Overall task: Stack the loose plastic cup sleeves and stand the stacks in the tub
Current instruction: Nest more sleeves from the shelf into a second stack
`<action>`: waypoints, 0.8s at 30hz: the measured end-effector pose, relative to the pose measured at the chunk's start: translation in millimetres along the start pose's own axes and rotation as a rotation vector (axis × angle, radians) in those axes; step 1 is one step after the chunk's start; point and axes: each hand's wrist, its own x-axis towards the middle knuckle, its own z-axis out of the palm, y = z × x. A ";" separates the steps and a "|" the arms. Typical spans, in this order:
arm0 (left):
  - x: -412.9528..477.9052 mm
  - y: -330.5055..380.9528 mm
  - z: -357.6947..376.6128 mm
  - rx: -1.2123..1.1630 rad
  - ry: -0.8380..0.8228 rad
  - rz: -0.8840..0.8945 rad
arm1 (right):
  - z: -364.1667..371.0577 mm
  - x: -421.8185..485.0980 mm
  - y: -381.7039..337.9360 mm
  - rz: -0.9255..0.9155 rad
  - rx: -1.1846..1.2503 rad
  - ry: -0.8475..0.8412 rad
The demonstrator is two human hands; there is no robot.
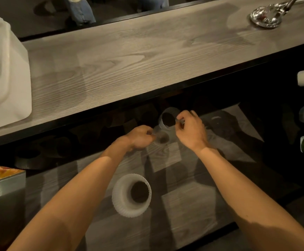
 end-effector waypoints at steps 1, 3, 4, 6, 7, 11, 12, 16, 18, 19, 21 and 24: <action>-0.8 -1.6 0.0 -0.006 -0.010 0.004 | 0.8 -3.1 -0.1 -0.006 0.030 -0.020; -3.1 -4.4 -0.5 -0.003 -0.014 0.001 | 4.6 -7.5 -1.2 -0.016 0.040 -0.096; -4.9 -5.2 -0.8 -0.003 -0.014 0.005 | 7.3 -8.8 -1.8 -0.025 0.021 -0.132; -7.7 -6.1 -1.1 -0.004 -0.012 0.015 | 12.9 -10.3 -2.4 -0.042 -0.024 -0.164; -8.2 -6.5 -1.0 -0.014 -0.011 0.018 | 14.6 -10.8 -2.9 -0.043 -0.036 -0.170; -10.7 -9.5 -1.4 -0.069 -0.022 0.014 | 18.9 -12.4 -5.5 -0.040 -0.037 -0.203; -11.0 -9.8 -1.0 -0.073 -0.027 0.018 | 19.9 -12.9 -5.7 -0.039 -0.035 -0.202; -14.5 -8.0 0.5 -0.103 -0.050 0.023 | 21.5 -10.7 -3.9 -0.007 -0.051 -0.167; -13.8 -7.2 0.8 -0.107 -0.058 0.020 | 22.0 -8.9 -2.7 0.005 -0.060 -0.145; -13.2 -6.6 0.8 -0.108 -0.060 0.018 | 21.9 -8.4 -2.4 0.006 -0.061 -0.144; -11.4 -5.8 0.9 -0.119 -0.060 0.004 | 22.5 -8.7 -1.1 -0.013 -0.065 -0.148; -6.1 -9.2 1.7 -0.139 -0.050 -0.031 | 24.8 -10.1 0.9 -0.042 -0.016 -0.133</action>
